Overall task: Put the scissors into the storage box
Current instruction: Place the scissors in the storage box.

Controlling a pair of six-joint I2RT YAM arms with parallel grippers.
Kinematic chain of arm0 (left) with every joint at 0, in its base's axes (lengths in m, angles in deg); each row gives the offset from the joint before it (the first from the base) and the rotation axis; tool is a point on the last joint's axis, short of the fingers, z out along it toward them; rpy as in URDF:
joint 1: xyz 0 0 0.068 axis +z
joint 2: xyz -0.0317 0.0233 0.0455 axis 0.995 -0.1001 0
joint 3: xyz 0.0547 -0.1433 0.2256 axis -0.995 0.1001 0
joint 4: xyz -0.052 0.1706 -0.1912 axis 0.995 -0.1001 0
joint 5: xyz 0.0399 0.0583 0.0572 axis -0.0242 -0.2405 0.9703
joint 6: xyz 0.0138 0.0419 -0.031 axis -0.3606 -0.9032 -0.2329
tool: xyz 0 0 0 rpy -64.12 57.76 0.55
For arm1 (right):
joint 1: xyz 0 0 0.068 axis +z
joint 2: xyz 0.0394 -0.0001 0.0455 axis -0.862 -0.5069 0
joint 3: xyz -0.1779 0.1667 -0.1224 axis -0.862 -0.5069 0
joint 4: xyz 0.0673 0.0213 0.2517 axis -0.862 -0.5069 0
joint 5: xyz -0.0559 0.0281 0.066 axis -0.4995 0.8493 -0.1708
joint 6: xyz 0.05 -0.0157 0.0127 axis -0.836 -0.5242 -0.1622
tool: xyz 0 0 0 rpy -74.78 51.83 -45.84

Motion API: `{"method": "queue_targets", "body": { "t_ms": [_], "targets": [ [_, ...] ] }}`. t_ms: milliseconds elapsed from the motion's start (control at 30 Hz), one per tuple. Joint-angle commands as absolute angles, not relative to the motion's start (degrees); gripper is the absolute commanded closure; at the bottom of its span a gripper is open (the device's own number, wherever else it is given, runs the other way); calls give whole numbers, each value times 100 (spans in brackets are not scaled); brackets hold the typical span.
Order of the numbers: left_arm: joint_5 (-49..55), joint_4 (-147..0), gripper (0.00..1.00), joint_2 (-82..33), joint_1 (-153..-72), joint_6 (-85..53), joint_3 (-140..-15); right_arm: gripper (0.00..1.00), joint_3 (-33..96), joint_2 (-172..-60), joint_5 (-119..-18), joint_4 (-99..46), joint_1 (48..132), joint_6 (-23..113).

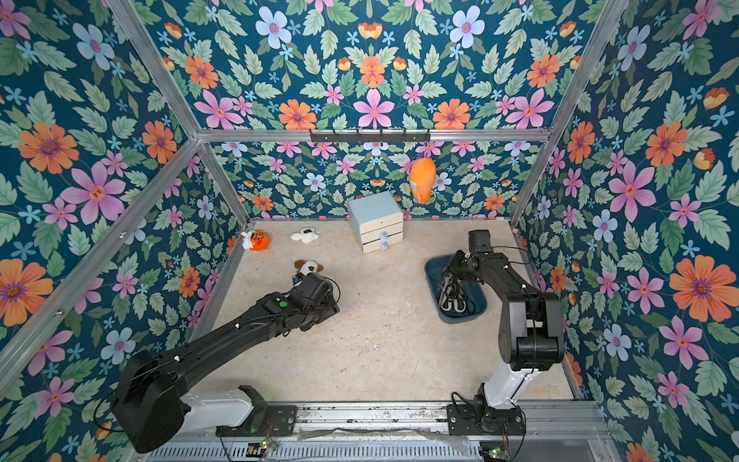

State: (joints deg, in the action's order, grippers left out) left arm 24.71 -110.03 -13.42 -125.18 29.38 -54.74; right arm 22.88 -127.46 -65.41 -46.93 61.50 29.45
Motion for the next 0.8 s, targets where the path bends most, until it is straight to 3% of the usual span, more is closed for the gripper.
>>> {"method": "queue_targets", "body": {
  "t_ms": [0,133,400,633,767],
  "targets": [
    [3009,-11037,24,-1046,-12519,3075,-5374,97,2451,-12944,-6575,-4666,6119,3062],
    [3527,-11228,24,-678,-12519,2937,-5311,92,2555,-13124,-6473,-4745,6088,3221],
    [4402,-10919,22,-15,-12515,2426,-4830,60,2790,-13038,-6765,-5232,6016,3629],
    [6113,-10460,19,681,-12507,1437,-4230,55,2536,-11906,-7681,-5770,6004,4232],
    [6921,-9508,7,1029,-12318,58,-3559,49,1885,-11398,-8756,-5731,6002,4423]
  ]
}}
